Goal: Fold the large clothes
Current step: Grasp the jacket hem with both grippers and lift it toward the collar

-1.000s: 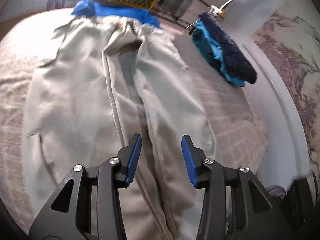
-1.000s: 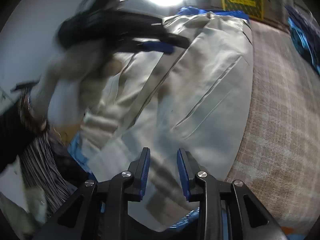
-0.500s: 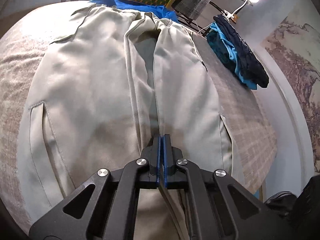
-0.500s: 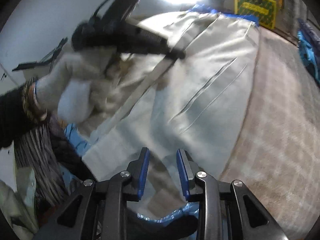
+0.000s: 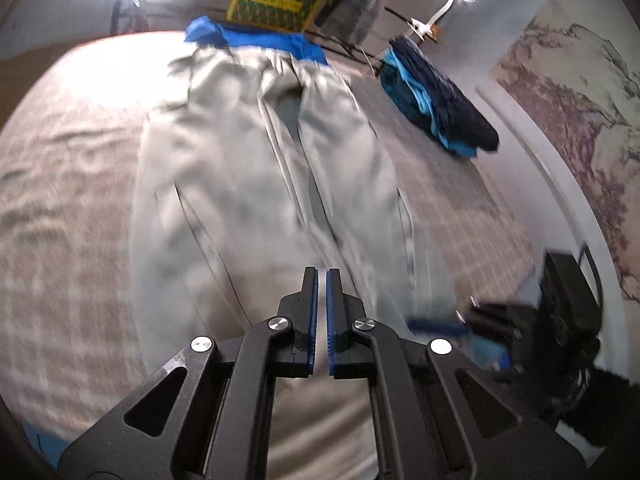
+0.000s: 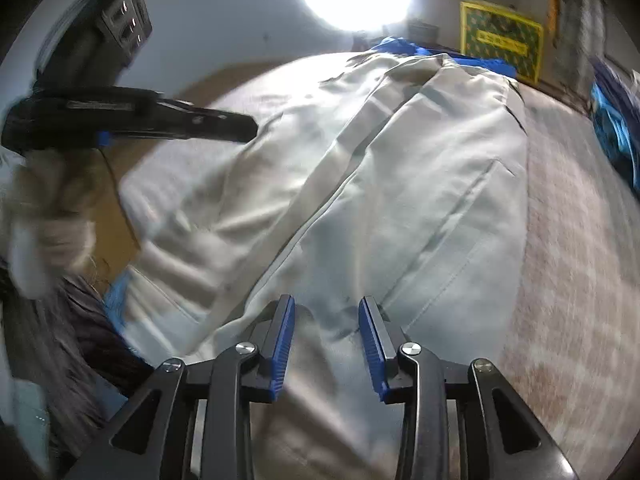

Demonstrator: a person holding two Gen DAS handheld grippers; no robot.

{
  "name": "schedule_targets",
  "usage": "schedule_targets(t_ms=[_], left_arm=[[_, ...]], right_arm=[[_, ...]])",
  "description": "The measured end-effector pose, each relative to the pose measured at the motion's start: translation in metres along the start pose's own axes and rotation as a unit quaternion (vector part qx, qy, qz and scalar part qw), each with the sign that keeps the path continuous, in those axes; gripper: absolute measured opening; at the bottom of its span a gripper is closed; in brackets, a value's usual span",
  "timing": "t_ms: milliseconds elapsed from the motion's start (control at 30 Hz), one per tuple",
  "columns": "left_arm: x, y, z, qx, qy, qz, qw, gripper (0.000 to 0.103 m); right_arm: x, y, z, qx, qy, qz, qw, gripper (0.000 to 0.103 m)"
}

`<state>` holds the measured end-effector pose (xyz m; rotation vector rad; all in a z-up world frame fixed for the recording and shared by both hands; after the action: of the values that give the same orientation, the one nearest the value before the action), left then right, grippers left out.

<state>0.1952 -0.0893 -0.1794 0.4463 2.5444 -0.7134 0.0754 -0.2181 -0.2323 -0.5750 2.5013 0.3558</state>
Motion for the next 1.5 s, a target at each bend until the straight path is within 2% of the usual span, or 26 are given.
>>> schedule_targets(t_ms=[67,133,167,200,233,367,400,467,500,533,600,667,767,833,1000,1100,1167,1233,1267,1300,1333,1367,1400,1467,1500], left_arm=[[0.012,-0.006,0.016,0.005,0.019,0.01,0.9997,0.0],[0.025,-0.013,0.042,0.014,0.057,0.022,0.998,0.0],[0.031,-0.013,0.051,0.003,0.058,0.025,0.998,0.0],[0.033,-0.013,0.049,0.004,0.043,0.021,0.9988,0.0],[0.033,-0.013,0.046,0.008,0.049,0.021,0.9985,0.0],[0.039,-0.001,0.012,0.011,0.043,0.017,0.9989,0.001],[0.042,0.006,0.001,0.016,0.043,0.01,0.9989,0.009],[0.049,0.023,-0.018,0.027,0.045,-0.019,0.9984,0.038],[0.055,0.033,-0.025,0.033,0.046,-0.038,0.9977,0.06],[0.061,0.045,-0.031,0.042,0.05,-0.066,0.9956,0.064],[0.072,0.064,-0.034,0.063,0.071,-0.112,0.9892,0.064],[0.079,0.076,-0.035,0.066,0.082,-0.138,0.9848,0.065],[0.087,0.091,-0.031,0.067,0.092,-0.165,0.9797,0.065],[0.094,0.096,-0.022,0.088,0.109,-0.188,0.9721,0.065],[0.106,0.091,-0.001,0.116,0.137,-0.196,0.964,0.065],[0.11,0.092,0.009,0.135,0.137,-0.21,0.9586,0.067],[0.111,0.093,0.013,0.159,0.134,-0.232,0.9501,0.067],[0.113,0.087,0.014,0.166,0.135,-0.225,0.9506,0.067],[0.114,0.082,0.014,0.167,0.138,-0.216,0.9521,0.066],[0.114,0.077,0.015,0.165,0.139,-0.208,0.954,0.057],[0.113,0.074,0.012,0.156,0.136,-0.197,0.9583,0.051],[0.113,0.073,0.011,0.152,0.134,-0.196,0.9594,0.049],[0.113,0.075,0.009,0.152,0.133,-0.201,0.9584,0.041],[0.112,0.072,0.001,0.151,0.126,-0.214,0.9567,0.031],[0.111,0.068,-0.004,0.149,0.121,-0.212,0.9582,0.025]], right_arm=[[0.0,0.009,0.002,0.022,0.002,-0.031,0.999,0.037],[-0.003,0.008,-0.001,0.016,0.015,-0.021,1.0,0.037],[-0.002,0.005,-0.005,0.005,0.018,-0.01,1.0,0.037],[-0.001,0.001,-0.014,-0.007,0.017,0.005,1.0,0.036],[0.004,-0.001,-0.023,-0.011,0.012,0.017,1.0,0.037],[0.032,-0.019,-0.063,-0.002,-0.019,0.056,0.998,0.055],[0.043,-0.024,-0.073,-0.001,-0.024,0.068,0.997,0.061],[0.058,-0.037,-0.081,-0.011,-0.013,0.097,0.995,0.065],[0.068,-0.044,-0.083,-0.023,-0.001,0.12,0.993,0.065],[0.076,-0.051,-0.083,-0.036,0.01,0.141,0.989,0.065],[0.09,-0.063,-0.079,-0.06,0.031,0.173,0.983,0.067],[0.098,-0.07,-0.073,-0.084,0.042,0.198,0.976,0.069],[0.099,-0.081,-0.059,-0.129,0.04,0.233,0.963,0.069],[0.099,-0.084,-0.051,-0.161,0.038,0.247,0.955,0.07],[0.1,-0.084,-0.033,-0.202,0.045,0.26,0.943,0.07],[0.094,-0.082,-0.022,-0.231,0.04,0.257,0.937,0.07],[0.092,-0.076,-0.011,-0.25,0.047,0.251,0.934,0.07],[0.091,-0.071,-0.004,-0.26,0.056,0.248,0.932,0.07],[0.09,-0.069,0.0,-0.263,0.058,0.246,0.931,0.066],[0.089,-0.067,0.001,-0.268,0.061,0.244,0.93,0.053],[0.088,-0.066,0.002,-0.273,0.062,0.242,0.929,0.046],[0.086,-0.065,0.0,-0.273,0.062,0.242,0.929,0.037],[0.08,-0.068,0.0,-0.273,0.064,0.242,0.929,0.025],[0.077,-0.068,-0.008,-0.269,0.07,0.246,0.929,0.016],[0.074,-0.068,-0.013,-0.271,0.067,0.247,0.928,0.015]])
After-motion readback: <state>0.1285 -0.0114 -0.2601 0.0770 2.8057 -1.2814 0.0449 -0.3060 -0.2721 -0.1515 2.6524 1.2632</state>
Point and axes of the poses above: each gripper's, at about its wrist camera, not at the fingertips, and z roughly the way its jaws point, y to its left, x to its underside, the point moved 1 cm from there along z, roughly the way its jaws point, and after that the axes turned 3 degrees about -x, right-handed, at the moved point
